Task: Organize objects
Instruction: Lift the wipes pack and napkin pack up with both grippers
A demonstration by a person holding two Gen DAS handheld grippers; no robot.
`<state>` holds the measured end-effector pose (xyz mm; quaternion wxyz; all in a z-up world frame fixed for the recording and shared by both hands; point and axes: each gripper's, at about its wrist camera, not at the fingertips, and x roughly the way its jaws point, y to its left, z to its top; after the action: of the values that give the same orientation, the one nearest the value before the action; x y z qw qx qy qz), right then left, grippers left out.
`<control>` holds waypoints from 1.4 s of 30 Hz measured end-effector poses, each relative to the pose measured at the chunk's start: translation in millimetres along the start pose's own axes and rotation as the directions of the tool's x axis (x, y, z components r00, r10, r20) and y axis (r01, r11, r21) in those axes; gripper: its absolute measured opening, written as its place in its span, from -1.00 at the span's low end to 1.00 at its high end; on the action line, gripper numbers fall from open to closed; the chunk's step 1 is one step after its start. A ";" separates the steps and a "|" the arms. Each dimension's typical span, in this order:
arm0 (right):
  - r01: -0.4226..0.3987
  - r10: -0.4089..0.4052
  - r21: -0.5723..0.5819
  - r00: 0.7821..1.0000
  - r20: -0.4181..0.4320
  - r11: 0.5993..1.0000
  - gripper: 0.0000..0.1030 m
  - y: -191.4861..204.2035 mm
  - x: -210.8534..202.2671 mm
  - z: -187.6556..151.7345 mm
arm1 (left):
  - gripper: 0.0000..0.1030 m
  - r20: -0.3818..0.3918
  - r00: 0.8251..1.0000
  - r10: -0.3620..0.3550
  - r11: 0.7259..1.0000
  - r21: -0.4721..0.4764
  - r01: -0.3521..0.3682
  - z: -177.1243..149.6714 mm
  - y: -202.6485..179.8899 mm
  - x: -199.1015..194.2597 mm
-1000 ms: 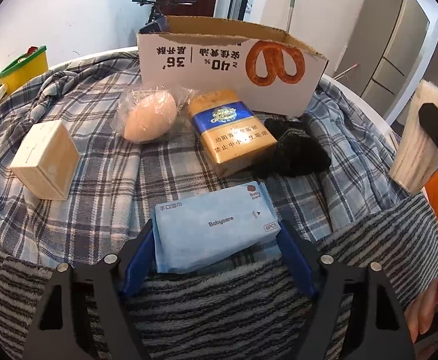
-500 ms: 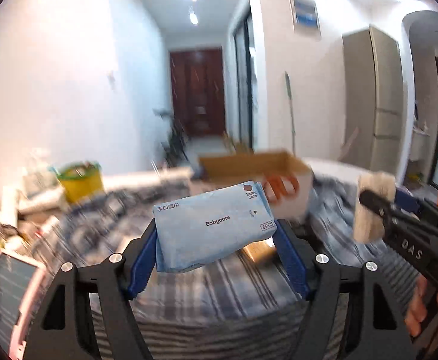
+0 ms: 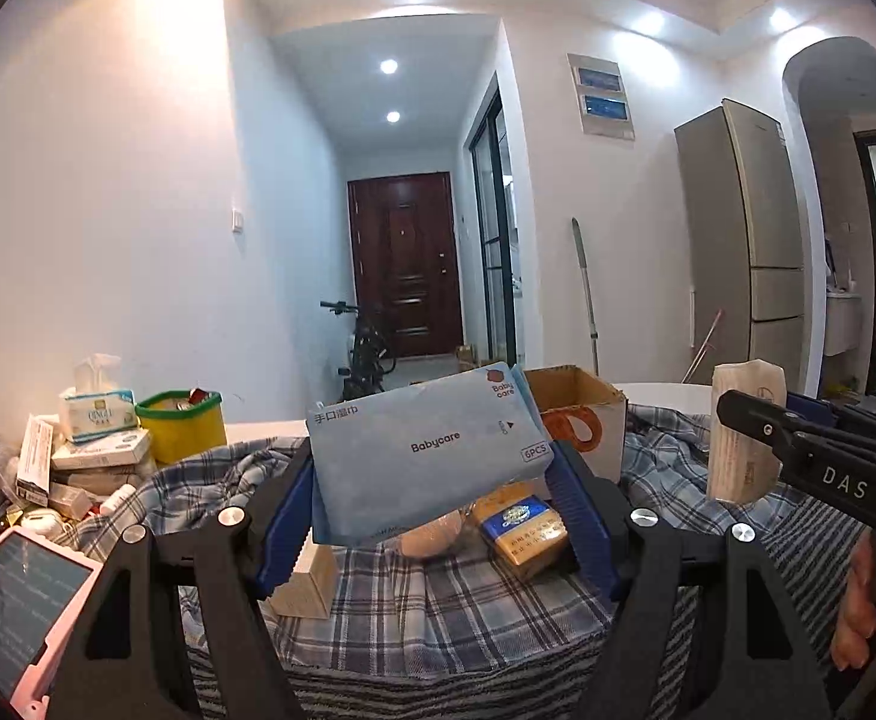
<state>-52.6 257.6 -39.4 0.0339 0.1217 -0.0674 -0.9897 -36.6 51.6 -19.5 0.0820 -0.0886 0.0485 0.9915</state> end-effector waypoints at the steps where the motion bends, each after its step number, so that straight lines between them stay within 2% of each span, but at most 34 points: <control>1: 0.001 -0.001 0.000 1.000 -0.001 1.000 -0.07 -0.1 0.5 0.1 | 0.47 0.002 1.000 0.000 1.000 0.001 0.000 0.2 0.5 -0.2; 13: 0.017 -0.016 0.004 0.999 -0.031 1.000 -0.08 -0.5 7.2 -0.8 | 0.47 -0.014 1.000 0.010 0.998 -0.055 -0.011 0.1 9.7 0.8; 23: 0.044 -0.044 0.008 0.999 -0.021 0.999 -0.08 -1.7 2.4 -1.6 | 0.47 -0.035 0.999 0.024 0.994 -0.104 -0.027 -1.1 19.1 4.3; 31: 0.068 -0.069 -0.034 0.997 -0.021 0.997 -0.08 5.2 2.8 -0.6 | 0.47 -0.024 1.000 0.011 0.994 -0.112 -0.013 -0.2 20.1 2.5; 35: 0.117 -0.117 -0.057 0.993 -0.002 0.992 -0.08 11.9 -5.1 1.6 | 0.47 -0.062 0.997 -0.042 0.990 -0.135 0.033 6.3 25.0 9.4; 38: 0.032 -0.033 -0.062 0.999 -0.008 0.998 -0.08 11.9 -18.6 8.9 | 0.47 -0.073 0.995 -0.069 0.991 -0.122 0.060 22.1 28.3 5.2; 40: 0.018 -0.020 -0.089 1.000 -0.016 0.996 -0.08 12.2 -25.1 16.6 | 0.47 -0.050 0.997 -0.058 0.994 -0.100 0.053 36.8 30.5 -3.7; 42: 0.017 -0.018 -0.099 1.000 -0.010 0.995 -0.08 10.2 -31.2 28.3 | 0.47 -0.015 0.997 -0.080 0.992 -0.096 0.078 52.4 34.9 -15.2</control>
<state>-28.9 253.7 -3.4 0.0314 0.1258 -0.0170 -0.9914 -36.6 20.9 37.5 0.1163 -0.1033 -0.0017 0.9878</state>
